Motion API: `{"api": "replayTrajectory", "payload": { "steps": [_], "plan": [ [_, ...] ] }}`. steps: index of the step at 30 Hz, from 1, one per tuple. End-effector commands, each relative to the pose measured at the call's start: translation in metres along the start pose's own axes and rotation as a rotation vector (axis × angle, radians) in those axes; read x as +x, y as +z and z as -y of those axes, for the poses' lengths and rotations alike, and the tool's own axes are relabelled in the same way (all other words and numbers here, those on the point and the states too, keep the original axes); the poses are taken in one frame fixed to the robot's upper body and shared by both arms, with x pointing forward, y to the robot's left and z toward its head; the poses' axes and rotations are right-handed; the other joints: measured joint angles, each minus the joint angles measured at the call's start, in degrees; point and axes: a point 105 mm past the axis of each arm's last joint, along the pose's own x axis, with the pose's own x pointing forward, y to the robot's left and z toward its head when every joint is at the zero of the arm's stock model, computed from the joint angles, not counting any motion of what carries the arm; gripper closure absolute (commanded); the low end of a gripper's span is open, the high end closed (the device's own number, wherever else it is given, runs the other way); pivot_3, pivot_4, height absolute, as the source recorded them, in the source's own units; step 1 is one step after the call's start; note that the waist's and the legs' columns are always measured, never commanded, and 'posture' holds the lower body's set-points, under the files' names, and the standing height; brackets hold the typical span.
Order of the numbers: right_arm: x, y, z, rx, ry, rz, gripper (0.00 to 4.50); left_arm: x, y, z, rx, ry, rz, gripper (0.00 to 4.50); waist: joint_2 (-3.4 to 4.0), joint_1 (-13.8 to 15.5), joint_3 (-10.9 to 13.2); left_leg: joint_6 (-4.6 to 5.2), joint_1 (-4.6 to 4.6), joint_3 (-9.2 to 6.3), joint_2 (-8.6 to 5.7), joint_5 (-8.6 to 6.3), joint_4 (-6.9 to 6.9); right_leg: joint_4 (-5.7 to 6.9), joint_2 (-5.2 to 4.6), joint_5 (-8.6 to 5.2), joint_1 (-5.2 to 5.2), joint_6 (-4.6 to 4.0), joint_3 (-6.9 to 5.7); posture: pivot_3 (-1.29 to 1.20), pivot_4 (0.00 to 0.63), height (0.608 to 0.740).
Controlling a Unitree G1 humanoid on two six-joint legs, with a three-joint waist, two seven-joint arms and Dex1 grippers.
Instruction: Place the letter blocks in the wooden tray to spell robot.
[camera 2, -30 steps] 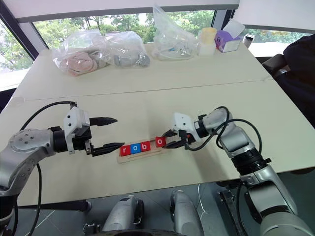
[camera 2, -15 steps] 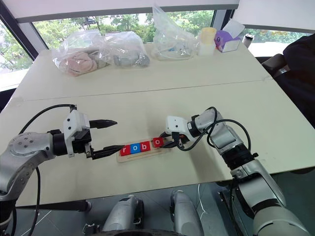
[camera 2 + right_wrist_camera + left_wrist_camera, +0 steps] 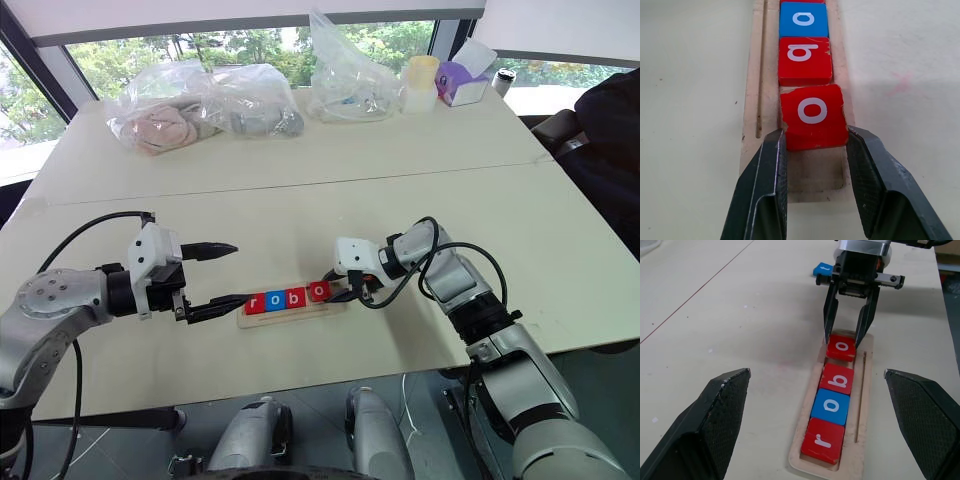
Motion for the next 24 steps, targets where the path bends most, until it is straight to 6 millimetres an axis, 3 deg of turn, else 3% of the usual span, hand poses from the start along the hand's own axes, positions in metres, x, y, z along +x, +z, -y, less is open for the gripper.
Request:
{"api": "replayTrajectory", "payload": {
  "steps": [1, 6, 13, 20, 24],
  "plan": [
    [-0.003, 0.015, 0.005, -0.057, 0.001, 0.018, 3.4, -0.002, 0.01, -0.001, 0.031, 0.009, 0.028, 0.0, 0.0, 0.0, 0.0, 0.0, 0.0, 0.0, 0.0, 0.0, 0.0, 0.0, 0.0, 0.0, 0.0, 0.0, 0.0, 0.0, 0.15, 0.74],
    [-0.003, 0.017, 0.004, -0.055, 0.012, 0.024, 3.4, -0.001, 0.01, -0.001, 0.031, 0.01, 0.031, 0.0, 0.0, 0.0, 0.0, 0.0, 0.0, 0.0, 0.0, 0.0, 0.0, 0.0, 0.0, 0.0, 0.0, 0.0, 0.0, 0.0, 0.15, 0.74],
    [-0.004, 0.021, 0.007, -0.069, 0.012, 0.025, 0.17, -0.001, 0.01, -0.002, 0.031, 0.013, 0.032, 0.0, 0.0, -0.01, 0.0, 0.0, 0.0, 0.0, 0.0, 0.0, 0.0, 0.0, 0.0, 0.0, 0.0, 0.0, 0.0, 0.0, 0.15, 0.74],
    [-0.02, 0.042, 0.035, -0.04, -0.132, 0.113, 0.03, 0.0, 0.01, -0.001, 0.031, 0.014, 0.034, 0.0, 0.0, -0.07, 0.0, 0.0, 0.02, 0.0, 0.01, 0.0, 0.0, 0.03, 0.01, 0.02, -0.01, -0.03, 0.0, 0.0, 0.15, 0.74],
    [-0.027, 0.021, 0.041, -0.054, -0.2, 0.027, 0.03, 0.0, 0.01, -0.002, 0.031, 0.013, 0.036, 0.0, 0.0, 0.15, 0.0, 0.0, 0.01, 0.01, -0.01, 0.0, -0.01, 0.02, 0.01, 0.04, 0.02, -0.06, -0.01, 0.0, 0.15, 0.74]
  ]
}}
